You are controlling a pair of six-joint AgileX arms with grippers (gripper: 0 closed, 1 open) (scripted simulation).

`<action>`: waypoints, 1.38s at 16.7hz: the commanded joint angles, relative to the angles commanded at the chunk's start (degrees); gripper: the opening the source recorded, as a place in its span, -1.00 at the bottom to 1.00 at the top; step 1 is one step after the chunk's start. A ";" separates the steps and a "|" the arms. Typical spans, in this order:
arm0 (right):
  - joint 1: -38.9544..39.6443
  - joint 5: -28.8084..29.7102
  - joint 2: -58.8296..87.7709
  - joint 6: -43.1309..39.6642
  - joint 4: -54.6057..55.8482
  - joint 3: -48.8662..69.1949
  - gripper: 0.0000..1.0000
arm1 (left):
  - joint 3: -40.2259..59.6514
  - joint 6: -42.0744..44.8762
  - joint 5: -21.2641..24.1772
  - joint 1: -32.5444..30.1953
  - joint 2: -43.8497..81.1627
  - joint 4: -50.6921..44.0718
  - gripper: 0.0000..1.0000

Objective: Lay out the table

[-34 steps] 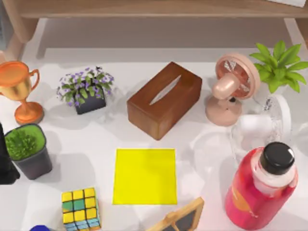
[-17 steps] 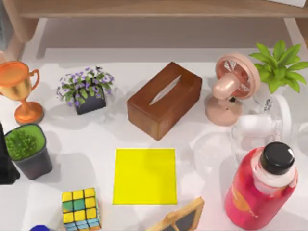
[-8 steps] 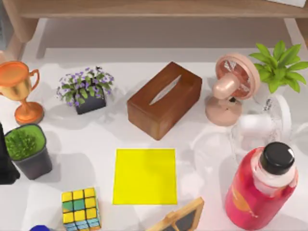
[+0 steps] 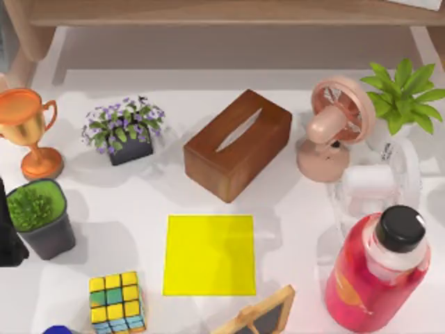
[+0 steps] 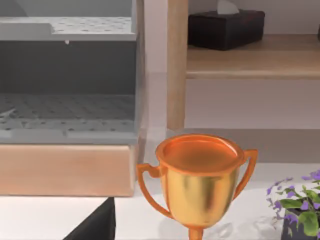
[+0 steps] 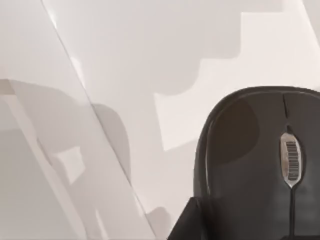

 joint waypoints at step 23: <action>65.65 1.92 -8.67 42.47 16.95 -24.59 -1.00 | 0.00 0.00 0.00 0.00 0.00 0.00 1.00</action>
